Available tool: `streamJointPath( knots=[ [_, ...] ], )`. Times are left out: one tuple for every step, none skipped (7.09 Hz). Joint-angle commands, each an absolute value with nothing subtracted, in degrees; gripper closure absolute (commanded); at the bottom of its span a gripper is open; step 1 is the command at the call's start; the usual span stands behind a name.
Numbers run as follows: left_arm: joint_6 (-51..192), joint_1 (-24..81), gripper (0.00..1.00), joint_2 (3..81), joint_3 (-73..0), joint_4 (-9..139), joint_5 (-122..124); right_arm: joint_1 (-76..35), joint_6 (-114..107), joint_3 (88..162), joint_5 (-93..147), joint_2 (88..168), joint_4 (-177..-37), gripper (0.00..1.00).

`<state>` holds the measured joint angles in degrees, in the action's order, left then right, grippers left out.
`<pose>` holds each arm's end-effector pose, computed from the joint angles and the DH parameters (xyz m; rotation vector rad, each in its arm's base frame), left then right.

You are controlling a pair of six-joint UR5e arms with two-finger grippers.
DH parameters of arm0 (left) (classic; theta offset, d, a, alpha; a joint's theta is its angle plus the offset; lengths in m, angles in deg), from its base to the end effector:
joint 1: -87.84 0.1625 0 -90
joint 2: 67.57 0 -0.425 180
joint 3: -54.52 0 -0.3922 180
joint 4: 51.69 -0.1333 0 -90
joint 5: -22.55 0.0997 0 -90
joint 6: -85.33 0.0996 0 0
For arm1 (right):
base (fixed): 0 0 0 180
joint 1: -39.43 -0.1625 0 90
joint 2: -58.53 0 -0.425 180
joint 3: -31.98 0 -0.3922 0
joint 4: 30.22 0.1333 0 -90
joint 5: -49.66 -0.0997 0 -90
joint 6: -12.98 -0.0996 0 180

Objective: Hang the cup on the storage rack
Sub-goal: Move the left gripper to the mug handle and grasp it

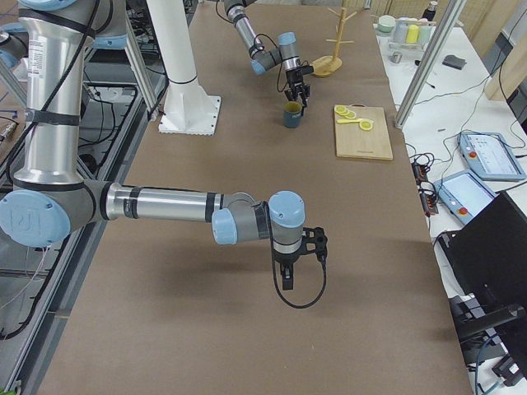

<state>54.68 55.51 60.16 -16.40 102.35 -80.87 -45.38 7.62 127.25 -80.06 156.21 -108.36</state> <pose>0.5667 -0.4891 0.2867 0.9098 1.1552 0.5537 0.0290 -0.4505 0.6594 0.0940 -0.7033 -0.0543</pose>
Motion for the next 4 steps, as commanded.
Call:
streamJointPath(
  knots=[
    [54.7, 55.5, 0.45, 60.5, -16.1, 102.4, -80.5, -45.4, 7.6, 127.3, -80.1, 156.2, -108.4, 0.00],
    [54.6, 55.6, 0.45, 60.7, -16.1, 102.4, -80.5, -45.4, 7.6, 127.2, -80.0, 156.2, -108.4, 0.00],
    [54.6, 55.7, 0.45, 60.8, -16.1, 102.4, -80.5, -45.4, 7.6, 127.3, -80.0, 156.2, -108.4, 0.00],
    [54.5, 55.8, 0.45, 61.1, -16.1, 102.4, -80.5, -45.4, 7.5, 127.3, -80.0, 156.2, -108.4, 0.00]
  ],
)
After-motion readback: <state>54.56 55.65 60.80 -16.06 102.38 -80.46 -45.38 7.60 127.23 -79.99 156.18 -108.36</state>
